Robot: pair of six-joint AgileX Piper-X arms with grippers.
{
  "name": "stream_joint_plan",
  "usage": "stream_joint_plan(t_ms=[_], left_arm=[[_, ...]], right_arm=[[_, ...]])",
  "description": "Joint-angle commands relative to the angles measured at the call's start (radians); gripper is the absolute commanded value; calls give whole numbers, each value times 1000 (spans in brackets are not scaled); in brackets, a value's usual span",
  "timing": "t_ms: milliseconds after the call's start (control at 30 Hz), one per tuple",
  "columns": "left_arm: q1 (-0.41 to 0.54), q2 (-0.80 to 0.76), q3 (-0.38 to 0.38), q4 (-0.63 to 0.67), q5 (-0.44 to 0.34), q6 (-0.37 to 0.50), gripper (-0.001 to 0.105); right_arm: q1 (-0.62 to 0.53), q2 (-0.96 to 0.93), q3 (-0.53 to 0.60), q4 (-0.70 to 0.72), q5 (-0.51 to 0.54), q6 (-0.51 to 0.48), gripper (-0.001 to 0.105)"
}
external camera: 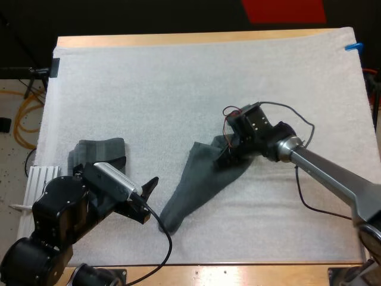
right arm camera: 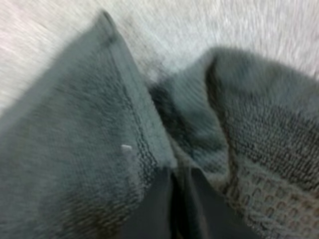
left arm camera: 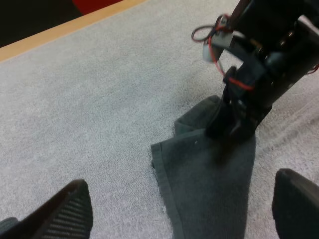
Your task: Pick towel from pile fold and stack
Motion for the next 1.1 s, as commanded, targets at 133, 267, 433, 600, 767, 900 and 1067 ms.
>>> stream_joint_plan(t_ms=[133,267,433,600,767,900,1067], left_arm=[[-3,2,-6,5,1,-9,72],[-3,2,-6,5,1,-9,72],[-3,2,-6,5,1,-9,72],[-3,2,-6,5,1,-9,72],[-3,2,-6,5,1,-9,72],[-3,2,-6,5,1,-9,72],[-3,2,-6,5,1,-9,72]], right_arm=[[-3,-134,-6,-13,13,-32,0],[-3,-241,-6,-2,11,-43,0],[-3,-279,-6,4,17,-70,0],[-3,-223,-6,74,10,-70,9],[-3,-133,-6,82,8,-70,60],[-3,-55,-6,59,14,-73,74],[-3,31,-6,66,14,-96,61]])
